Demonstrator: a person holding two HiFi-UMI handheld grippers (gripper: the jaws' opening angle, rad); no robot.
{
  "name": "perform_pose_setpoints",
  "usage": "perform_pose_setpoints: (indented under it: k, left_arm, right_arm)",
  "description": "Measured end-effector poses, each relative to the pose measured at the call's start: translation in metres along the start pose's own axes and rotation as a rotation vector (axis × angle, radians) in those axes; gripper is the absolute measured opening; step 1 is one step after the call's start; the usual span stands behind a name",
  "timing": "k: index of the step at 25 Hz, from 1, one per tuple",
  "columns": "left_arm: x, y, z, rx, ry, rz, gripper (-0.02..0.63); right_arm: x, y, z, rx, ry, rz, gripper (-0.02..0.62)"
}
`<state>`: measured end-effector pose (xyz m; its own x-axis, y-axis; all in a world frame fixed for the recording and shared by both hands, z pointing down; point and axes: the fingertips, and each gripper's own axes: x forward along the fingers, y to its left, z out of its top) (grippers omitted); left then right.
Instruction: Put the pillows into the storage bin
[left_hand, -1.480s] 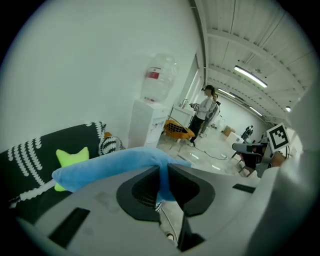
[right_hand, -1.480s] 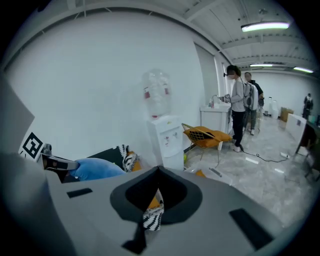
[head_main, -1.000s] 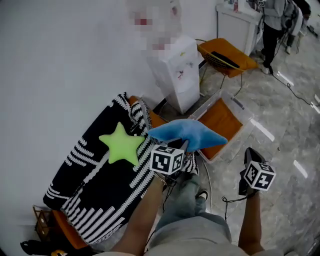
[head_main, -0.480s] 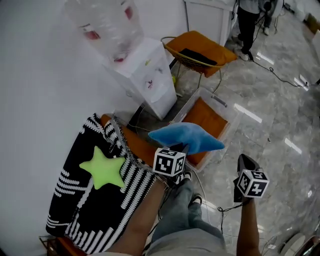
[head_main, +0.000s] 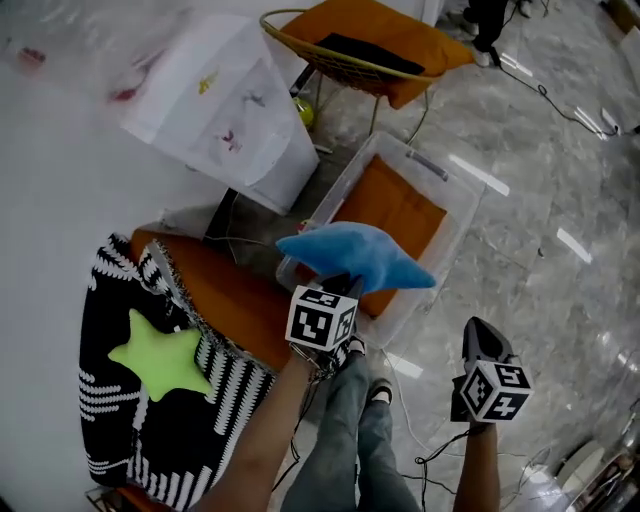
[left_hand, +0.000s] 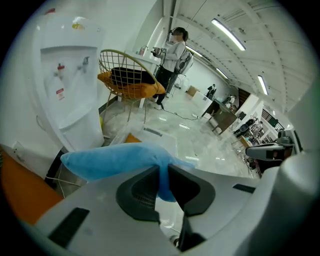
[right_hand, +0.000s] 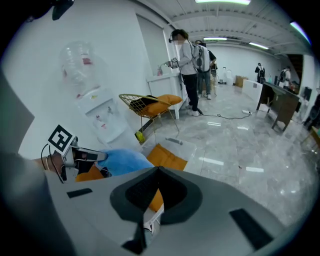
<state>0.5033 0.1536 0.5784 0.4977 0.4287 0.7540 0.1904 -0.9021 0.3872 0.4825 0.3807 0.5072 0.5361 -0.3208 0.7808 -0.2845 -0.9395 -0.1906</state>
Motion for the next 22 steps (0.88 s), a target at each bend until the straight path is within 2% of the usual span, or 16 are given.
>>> perform_pose_setpoints:
  k: [6, 9, 13, 22]
  left_arm:
    - [0.053, 0.016, -0.001, 0.009, -0.011, -0.009, 0.054]
    - [0.069, 0.017, -0.010, -0.035, -0.026, -0.016, 0.058]
    - [0.096, 0.025, -0.053, -0.171, 0.032, 0.032, 0.162]
    - [0.099, 0.040, -0.114, -0.225, 0.061, 0.103, 0.224]
  right_arm:
    - [0.042, -0.012, -0.035, 0.033, 0.057, -0.015, 0.002]
    - [0.053, -0.016, -0.046, 0.045, 0.071, -0.021, 0.002]
    - [0.067, -0.020, -0.060, 0.049, 0.089, -0.018, 0.002]
    - [0.080, -0.016, -0.109, 0.040, 0.141, 0.014, 0.002]
